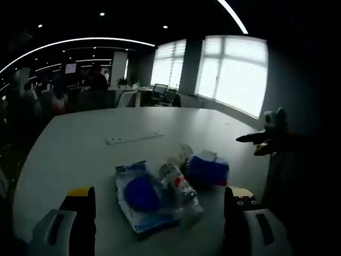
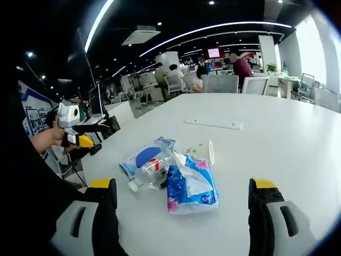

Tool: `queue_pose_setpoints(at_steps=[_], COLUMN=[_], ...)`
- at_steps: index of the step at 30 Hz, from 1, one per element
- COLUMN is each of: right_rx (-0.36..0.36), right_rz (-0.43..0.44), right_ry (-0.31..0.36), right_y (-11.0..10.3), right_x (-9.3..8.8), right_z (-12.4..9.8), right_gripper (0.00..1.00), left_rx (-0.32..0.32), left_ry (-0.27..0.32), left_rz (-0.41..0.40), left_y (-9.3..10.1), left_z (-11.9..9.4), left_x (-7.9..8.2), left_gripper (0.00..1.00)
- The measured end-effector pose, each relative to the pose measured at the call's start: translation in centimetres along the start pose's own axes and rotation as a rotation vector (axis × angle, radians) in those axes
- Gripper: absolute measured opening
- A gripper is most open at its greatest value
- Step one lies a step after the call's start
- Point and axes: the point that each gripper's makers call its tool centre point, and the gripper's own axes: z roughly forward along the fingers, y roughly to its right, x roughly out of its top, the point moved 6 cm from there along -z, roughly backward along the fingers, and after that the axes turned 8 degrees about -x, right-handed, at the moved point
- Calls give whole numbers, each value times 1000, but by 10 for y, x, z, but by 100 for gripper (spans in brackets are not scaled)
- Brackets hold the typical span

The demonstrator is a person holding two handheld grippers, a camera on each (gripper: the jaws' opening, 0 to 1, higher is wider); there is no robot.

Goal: Arrange the tabletop items into an orderly group along one side of the table until the central work area is clear of visible clutter.

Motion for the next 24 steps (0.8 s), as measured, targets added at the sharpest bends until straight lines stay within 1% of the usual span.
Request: queue_pose_setpoints(at_steps=[24], right_rx=[2], right_rz=[3], right_ry=[0], right_y=[-1], right_x=[-1], right_z=[-1], right_gripper=[100], left_rx=[7], left_ry=[-5], left_rz=[1], left_y=[3], left_z=[-1], left_x=[-2], left_gripper=[99])
